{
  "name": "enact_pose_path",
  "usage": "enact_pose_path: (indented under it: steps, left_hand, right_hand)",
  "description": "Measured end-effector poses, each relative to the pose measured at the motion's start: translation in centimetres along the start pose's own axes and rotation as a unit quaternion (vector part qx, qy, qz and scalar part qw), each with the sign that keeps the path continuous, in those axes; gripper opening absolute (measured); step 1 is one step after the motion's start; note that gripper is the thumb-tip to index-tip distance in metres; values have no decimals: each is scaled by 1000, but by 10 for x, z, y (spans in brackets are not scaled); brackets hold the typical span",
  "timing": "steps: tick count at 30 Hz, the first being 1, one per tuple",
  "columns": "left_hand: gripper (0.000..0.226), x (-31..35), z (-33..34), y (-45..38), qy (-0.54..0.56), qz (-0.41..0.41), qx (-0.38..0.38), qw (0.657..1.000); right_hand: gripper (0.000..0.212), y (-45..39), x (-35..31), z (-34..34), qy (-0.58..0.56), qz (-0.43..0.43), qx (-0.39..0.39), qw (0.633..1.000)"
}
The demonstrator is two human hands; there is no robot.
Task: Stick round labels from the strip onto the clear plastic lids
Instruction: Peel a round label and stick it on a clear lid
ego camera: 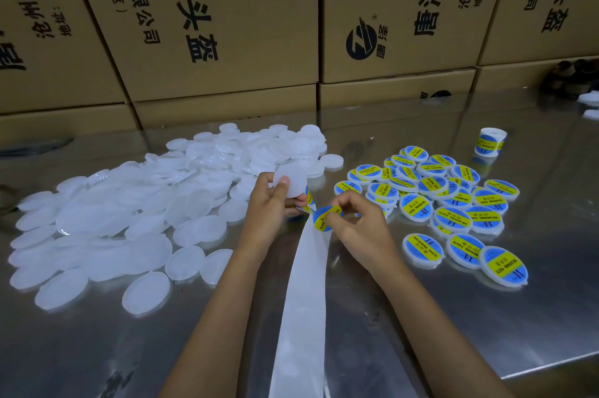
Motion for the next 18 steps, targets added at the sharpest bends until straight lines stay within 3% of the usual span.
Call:
enact_pose_path:
  steps: [5, 8, 12, 15, 18]
  left_hand:
    - [16, 3, -3, 2, -16, 6, 3, 1000]
    - [11, 7, -5, 5, -16, 9, 9, 1000]
    - [2, 13, -4, 8, 1, 11, 4, 1000]
    - [36, 18, 1, 14, 66, 23, -34, 997]
    - [42, 23, 9, 20, 105, 21, -92, 990]
  right_hand:
    - [22, -1, -4, -6, -133, 54, 6, 990]
    - [3, 0, -4, -7, -197, 84, -9, 977]
    - [14, -1, -6, -9, -267, 96, 19, 959]
    - [19, -1, -9, -8, -280, 78, 20, 957]
    - [17, -1, -11, -7, -253, 43, 22, 966]
Point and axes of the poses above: each hand's wrist, its own y-axis away from the middle knuckle, its own z-axis out of the palm, x = y × z, the point moved 3 cm from there along -y, towards the middle knuckle, and after that the axes turned 7 degrees about -z, right-handed, at the moved point
